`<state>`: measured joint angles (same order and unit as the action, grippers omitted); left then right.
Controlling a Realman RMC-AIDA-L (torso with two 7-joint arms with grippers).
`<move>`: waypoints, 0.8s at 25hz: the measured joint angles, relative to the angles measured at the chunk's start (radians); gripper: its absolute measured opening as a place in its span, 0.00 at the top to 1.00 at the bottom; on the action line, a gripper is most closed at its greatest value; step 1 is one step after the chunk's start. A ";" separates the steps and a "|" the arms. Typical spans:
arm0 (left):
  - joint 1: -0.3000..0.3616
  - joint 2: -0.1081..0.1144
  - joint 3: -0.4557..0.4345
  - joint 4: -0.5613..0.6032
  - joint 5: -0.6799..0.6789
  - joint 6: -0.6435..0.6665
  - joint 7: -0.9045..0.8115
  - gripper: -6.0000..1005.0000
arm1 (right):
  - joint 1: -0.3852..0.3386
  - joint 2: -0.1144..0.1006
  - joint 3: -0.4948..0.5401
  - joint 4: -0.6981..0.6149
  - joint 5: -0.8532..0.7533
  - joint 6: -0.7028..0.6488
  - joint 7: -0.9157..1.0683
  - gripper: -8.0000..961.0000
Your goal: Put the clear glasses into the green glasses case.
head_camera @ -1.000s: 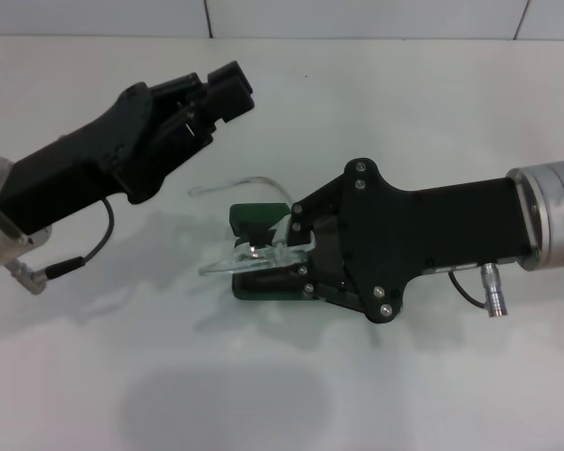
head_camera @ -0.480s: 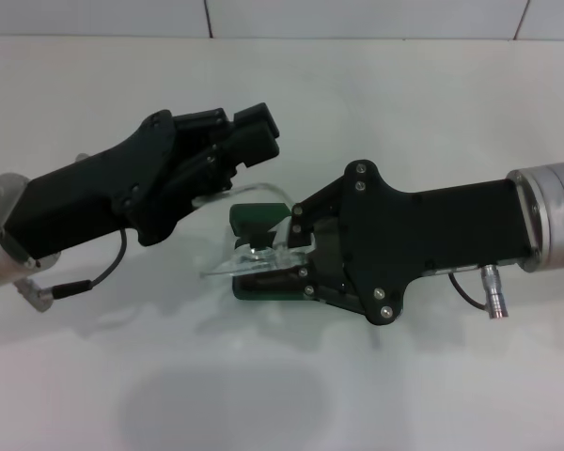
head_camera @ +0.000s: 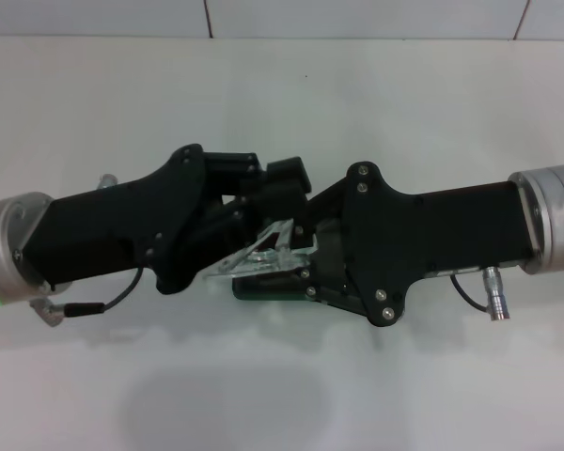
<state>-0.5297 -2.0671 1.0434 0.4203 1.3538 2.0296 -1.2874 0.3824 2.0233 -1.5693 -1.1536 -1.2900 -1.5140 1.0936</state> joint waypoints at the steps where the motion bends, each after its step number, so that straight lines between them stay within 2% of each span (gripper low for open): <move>1: 0.000 0.000 0.001 0.000 -0.001 0.000 0.001 0.84 | -0.001 0.000 0.000 0.000 0.000 0.000 0.000 0.87; 13: 0.017 0.001 -0.022 -0.008 -0.051 -0.002 0.002 0.84 | -0.004 0.000 -0.001 0.000 0.000 -0.006 -0.002 0.87; 20: 0.013 0.000 -0.002 -0.002 -0.027 -0.001 0.002 0.84 | -0.009 0.001 0.000 0.000 0.000 -0.011 -0.005 0.87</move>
<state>-0.5163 -2.0673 1.0409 0.4179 1.3266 2.0284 -1.2854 0.3736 2.0244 -1.5695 -1.1535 -1.2901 -1.5254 1.0885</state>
